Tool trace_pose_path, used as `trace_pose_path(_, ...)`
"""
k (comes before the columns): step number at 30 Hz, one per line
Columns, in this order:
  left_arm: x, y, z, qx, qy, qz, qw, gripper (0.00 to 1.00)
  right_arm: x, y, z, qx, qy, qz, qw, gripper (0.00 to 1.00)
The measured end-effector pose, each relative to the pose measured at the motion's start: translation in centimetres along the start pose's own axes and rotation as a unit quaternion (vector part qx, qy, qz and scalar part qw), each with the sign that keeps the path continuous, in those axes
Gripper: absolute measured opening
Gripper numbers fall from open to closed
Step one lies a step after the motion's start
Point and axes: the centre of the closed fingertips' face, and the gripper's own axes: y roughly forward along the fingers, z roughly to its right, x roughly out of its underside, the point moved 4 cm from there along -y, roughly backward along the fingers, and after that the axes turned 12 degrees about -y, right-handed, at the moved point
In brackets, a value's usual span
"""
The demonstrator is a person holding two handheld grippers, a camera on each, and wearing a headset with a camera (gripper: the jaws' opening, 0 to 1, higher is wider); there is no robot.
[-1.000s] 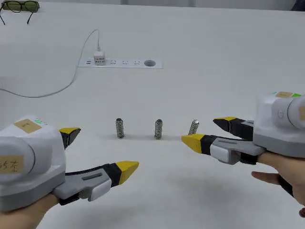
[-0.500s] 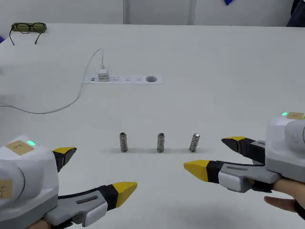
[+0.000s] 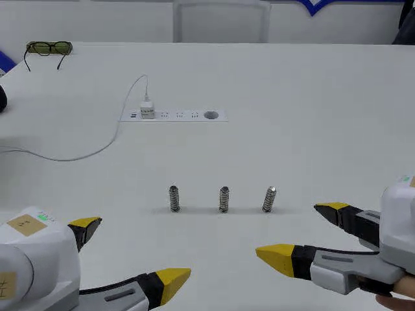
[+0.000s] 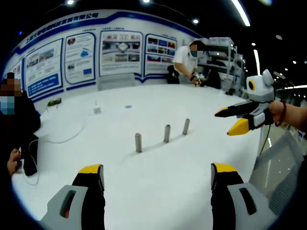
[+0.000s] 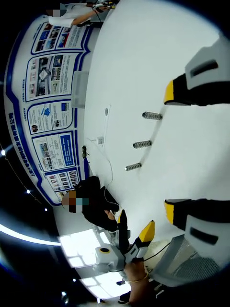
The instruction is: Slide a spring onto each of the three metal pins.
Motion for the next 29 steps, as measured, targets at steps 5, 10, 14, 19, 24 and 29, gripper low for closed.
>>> trace_pose_path(5,0.07,-0.24,0.09,-0.001,-0.002,0.0,1.0,0.95,0.17,-0.16,-0.21,0.006,0.004,0.003,1.0,0.82)
trace_pose_path(10,0.14,-0.33,0.09,-0.004,0.003,-0.003,1.0,0.96,0.05,-0.37,-0.23,0.019,0.018,0.011,0.9996,0.82)
trace_pose_path(14,0.28,-0.37,0.21,-0.001,-0.001,-0.004,1.0,0.97,0.04,-0.53,-0.25,0.021,0.021,0.012,0.9995,0.82)
trace_pose_path(19,0.32,-0.46,0.11,-0.003,-0.004,-0.004,1.0,0.98,0.37,-0.75,-0.33,0.023,0.017,0.005,0.9996,0.84)
trace_pose_path(24,0.37,-0.46,0.07,-0.004,-0.003,-0.006,1.0,0.99,0.69,-0.9,-0.47,0.024,0.016,0.0,0.9996,0.85)
trace_pose_path(29,0.33,-0.42,0.17,-0.003,-0.002,-0.005,1.0,1.0,1.03,-0.98,-0.59,0.025,0.013,-0.006,0.9996,0.88)
